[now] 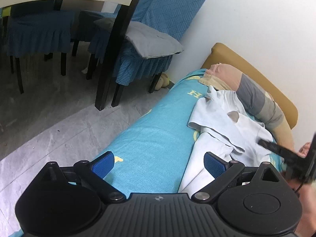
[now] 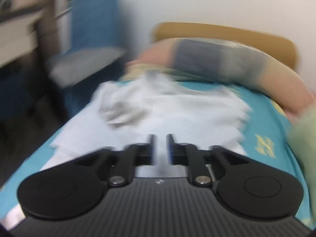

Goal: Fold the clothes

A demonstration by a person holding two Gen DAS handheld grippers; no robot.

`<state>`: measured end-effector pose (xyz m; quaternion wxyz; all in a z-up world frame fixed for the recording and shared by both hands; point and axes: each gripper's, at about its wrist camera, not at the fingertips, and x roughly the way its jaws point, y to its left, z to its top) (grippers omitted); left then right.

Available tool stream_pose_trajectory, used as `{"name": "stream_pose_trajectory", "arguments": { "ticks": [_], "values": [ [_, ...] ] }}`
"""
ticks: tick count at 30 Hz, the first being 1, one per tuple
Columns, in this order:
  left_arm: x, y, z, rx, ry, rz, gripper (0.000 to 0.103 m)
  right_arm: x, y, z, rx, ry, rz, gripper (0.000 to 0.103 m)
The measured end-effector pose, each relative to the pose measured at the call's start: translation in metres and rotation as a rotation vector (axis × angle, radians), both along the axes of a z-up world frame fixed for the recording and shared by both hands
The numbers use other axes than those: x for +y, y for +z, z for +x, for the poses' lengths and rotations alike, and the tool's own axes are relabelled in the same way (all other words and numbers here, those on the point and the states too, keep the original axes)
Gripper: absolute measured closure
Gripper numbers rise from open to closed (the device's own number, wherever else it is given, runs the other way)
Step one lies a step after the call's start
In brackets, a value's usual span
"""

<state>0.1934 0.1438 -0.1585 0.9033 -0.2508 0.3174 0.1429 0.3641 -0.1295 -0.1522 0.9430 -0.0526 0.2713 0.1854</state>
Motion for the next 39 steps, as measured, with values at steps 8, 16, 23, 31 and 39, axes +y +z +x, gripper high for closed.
{"name": "stream_pose_trajectory", "arguments": {
  "ticks": [8, 16, 23, 31, 39],
  "values": [
    [0.003, -0.006, 0.005, 0.027, 0.011, 0.008, 0.005, 0.128, 0.006, 0.0, -0.037, 0.472, -0.233, 0.027],
    [0.002, -0.013, 0.011, 0.046, 0.0, 0.023, 0.006, 0.179, -0.02, 0.016, -0.058, 0.509, -0.478, 0.096],
    [-0.011, -0.012, 0.012, 0.022, -0.052, 0.073, 0.006, 0.106, 0.041, 0.037, -0.266, 0.211, -0.159, 0.096],
    [-0.027, -0.013, 0.014, 0.004, -0.111, 0.093, 0.006, -0.034, 0.035, 0.1, -0.177, -0.333, 0.183, 0.096],
    [-0.049, -0.022, 0.024, 0.042, -0.154, 0.183, 0.006, -0.079, -0.036, 0.122, 0.021, -0.428, 0.263, 0.081]
  ]
}}
